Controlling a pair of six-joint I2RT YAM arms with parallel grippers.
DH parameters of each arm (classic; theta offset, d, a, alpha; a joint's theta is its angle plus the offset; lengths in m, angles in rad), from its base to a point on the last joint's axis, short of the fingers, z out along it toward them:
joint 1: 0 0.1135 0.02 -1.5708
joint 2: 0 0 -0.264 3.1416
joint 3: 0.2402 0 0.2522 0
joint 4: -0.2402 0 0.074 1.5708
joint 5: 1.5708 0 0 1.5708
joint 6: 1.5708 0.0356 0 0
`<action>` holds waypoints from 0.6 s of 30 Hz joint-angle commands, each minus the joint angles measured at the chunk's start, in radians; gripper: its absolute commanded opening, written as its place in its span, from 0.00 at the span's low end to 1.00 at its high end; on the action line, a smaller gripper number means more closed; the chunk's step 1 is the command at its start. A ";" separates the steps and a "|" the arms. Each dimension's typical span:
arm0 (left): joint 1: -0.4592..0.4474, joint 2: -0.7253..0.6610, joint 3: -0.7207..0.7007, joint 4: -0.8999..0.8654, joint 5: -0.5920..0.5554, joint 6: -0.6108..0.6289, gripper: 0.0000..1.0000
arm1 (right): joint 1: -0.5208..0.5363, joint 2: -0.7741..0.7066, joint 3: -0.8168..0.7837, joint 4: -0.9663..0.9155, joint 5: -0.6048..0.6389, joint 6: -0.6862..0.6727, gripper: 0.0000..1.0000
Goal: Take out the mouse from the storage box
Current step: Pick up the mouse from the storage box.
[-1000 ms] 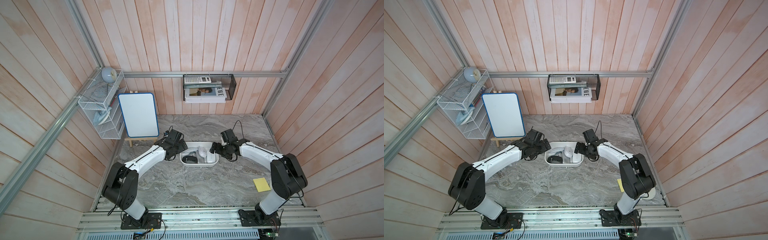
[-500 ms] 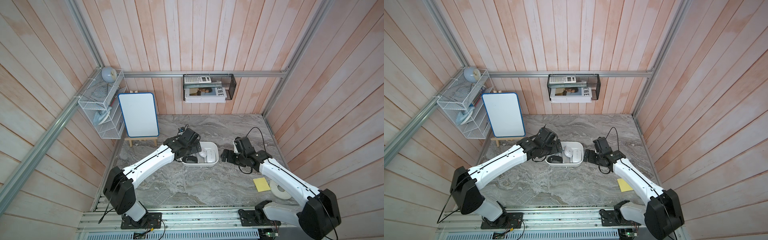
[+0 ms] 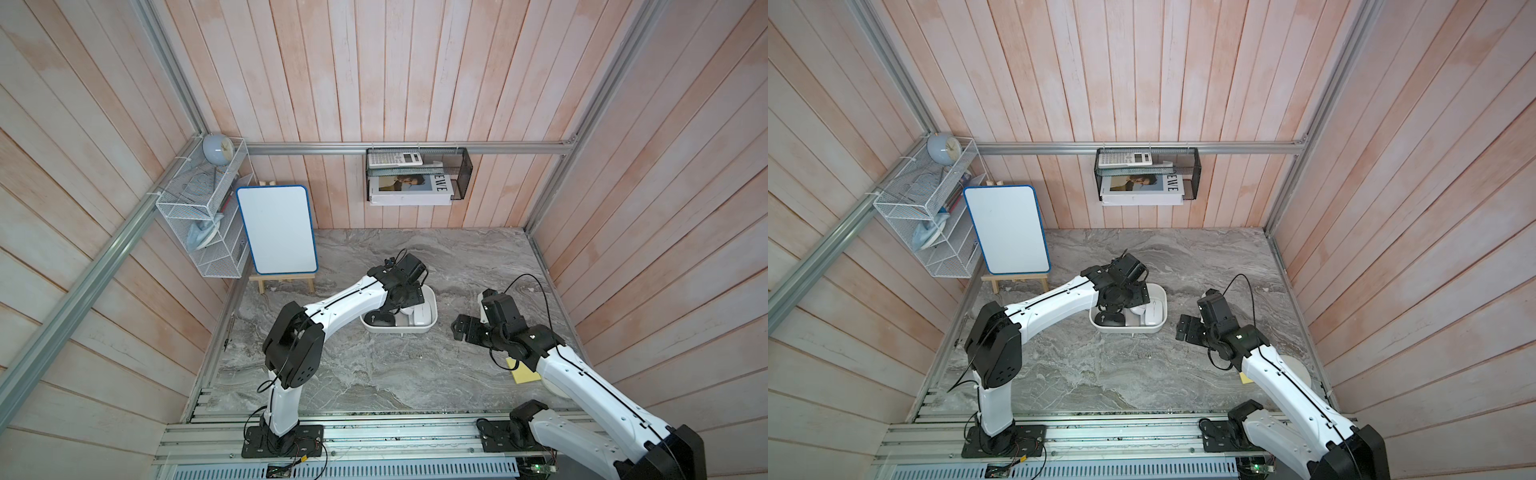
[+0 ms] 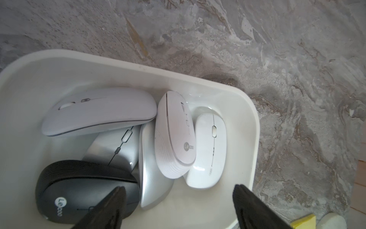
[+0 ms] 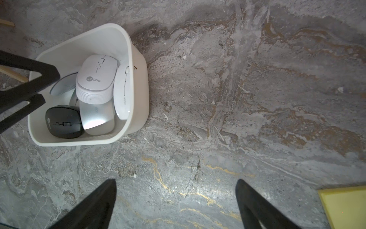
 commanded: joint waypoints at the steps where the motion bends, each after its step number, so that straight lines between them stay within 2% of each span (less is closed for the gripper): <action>1: -0.005 0.032 0.044 -0.006 -0.009 -0.005 0.87 | 0.004 -0.028 -0.034 0.019 0.026 0.012 0.98; 15: 0.000 0.168 0.100 -0.001 -0.007 -0.019 0.81 | 0.005 -0.068 -0.074 0.045 0.046 0.018 0.98; 18: 0.000 0.181 0.099 0.016 0.008 -0.018 0.77 | 0.005 -0.061 -0.076 0.047 0.046 0.015 0.98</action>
